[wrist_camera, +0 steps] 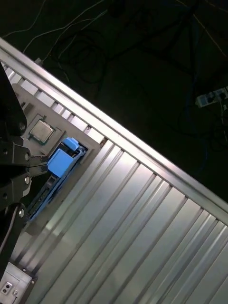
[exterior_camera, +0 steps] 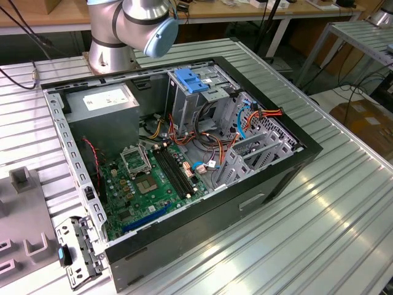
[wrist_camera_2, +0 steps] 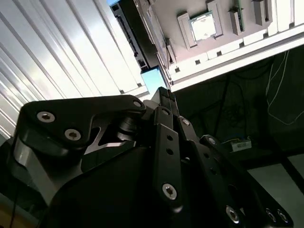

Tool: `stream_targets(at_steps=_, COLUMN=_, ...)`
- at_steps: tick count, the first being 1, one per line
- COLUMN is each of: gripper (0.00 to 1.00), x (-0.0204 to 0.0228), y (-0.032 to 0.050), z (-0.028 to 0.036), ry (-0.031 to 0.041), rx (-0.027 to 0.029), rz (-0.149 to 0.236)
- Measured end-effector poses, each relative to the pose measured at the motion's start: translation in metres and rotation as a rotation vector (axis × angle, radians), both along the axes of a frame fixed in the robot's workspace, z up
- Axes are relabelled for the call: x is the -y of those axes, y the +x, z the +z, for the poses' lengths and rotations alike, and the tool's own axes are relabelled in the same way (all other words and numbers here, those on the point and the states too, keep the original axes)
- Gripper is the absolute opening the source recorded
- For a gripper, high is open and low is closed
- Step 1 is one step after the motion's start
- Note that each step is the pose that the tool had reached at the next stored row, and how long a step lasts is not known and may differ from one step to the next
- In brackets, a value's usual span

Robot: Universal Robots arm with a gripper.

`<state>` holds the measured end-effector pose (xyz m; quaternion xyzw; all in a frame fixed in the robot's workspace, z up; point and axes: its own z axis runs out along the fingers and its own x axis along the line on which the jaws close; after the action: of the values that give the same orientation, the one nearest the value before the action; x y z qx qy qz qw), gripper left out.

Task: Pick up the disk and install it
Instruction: 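Pick up the disk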

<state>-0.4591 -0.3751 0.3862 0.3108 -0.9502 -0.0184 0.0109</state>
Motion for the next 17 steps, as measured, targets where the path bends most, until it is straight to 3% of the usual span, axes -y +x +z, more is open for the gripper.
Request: stream_targets(at_steps=17, gripper=0.11, x=0.0, y=0.0, z=-0.0001, ry=0.0, rx=0.0, rz=0.245)
